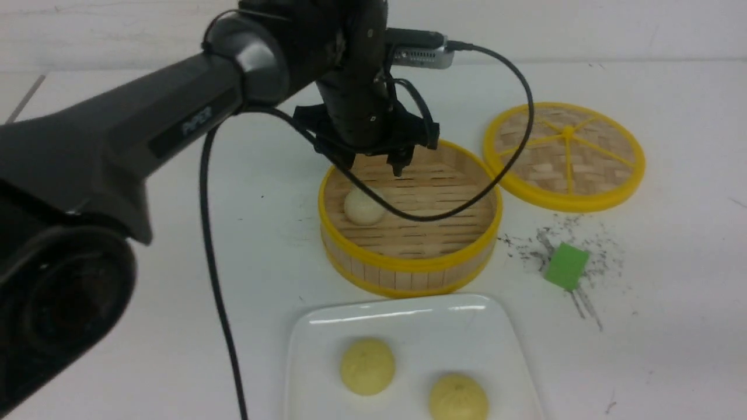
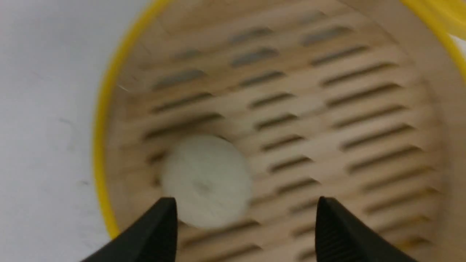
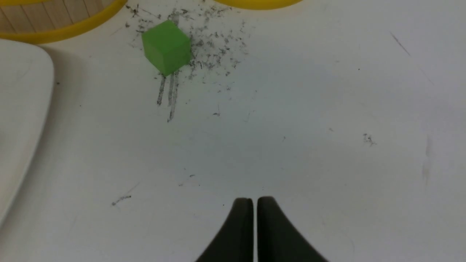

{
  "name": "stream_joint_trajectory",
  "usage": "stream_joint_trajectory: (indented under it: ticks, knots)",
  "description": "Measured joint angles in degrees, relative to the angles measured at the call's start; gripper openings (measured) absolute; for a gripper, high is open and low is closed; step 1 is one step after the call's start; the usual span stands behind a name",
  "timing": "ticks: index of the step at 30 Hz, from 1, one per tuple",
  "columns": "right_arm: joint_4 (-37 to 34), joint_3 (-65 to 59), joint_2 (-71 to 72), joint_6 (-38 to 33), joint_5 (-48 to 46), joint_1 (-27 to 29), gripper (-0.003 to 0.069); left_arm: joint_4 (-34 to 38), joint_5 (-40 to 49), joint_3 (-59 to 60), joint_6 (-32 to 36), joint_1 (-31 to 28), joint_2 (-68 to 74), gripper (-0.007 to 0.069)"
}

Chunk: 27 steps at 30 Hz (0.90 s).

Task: Put the steamed buns into the plate on the white tablecloth.
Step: 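Reach into the bamboo steamer and grasp a bun with the left gripper, then carry the bun from the bamboo steamer to the plate with the left gripper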

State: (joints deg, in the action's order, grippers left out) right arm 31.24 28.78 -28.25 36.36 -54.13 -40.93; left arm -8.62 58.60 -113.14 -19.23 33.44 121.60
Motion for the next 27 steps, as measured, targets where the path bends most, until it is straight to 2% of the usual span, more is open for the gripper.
stream_joint_trajectory:
  ticks: [2, 6, 9, 13, 15, 17, 21, 27]
  knots:
    - [-0.1, 0.0, 0.0, 0.0, 0.0, 0.0, 0.0042, -3.2, 2.2, -2.6, -2.5, 0.0, 3.0, 0.0505]
    - [-0.1, 0.0, 0.0, 0.0, 0.0, 0.0, 0.0042, -3.9, 2.7, -3.1, -5.0, 0.0, 5.4, 0.0486]
    - [0.0, 0.0, 0.0, 0.0, 0.0, 0.0, 0.0044, -2.4, 2.8, -3.1, -5.6, 0.0, 8.0, 0.0422]
    - [0.0, 0.0, 0.0, 0.0, 0.0, 0.0, 0.0048, -0.1, 3.5, -3.1, -5.8, 0.0, 8.3, 0.0236]
    - [0.0, 0.0, 0.0, 0.0, 0.0, 0.0, 0.0052, 0.8, 4.5, -3.3, -5.8, 0.0, 7.4, 0.0096]
    - [0.0, 0.0, 0.0, 0.0, 0.0, 0.0, 0.0055, 1.4, 5.6, -3.3, -5.6, 0.0, 5.7, 0.0043]
    - [0.0, 0.0, 0.0, 0.0, 0.0, 0.0, 0.0057, 1.6, 8.5, -3.3, -4.9, 0.0, -0.2, 0.0029]
    - [-0.1, 0.0, 0.0, 0.0, 0.1, 0.0, 0.0065, 2.2, 12.2, -2.3, -2.4, 0.0, -17.0, 0.0029]
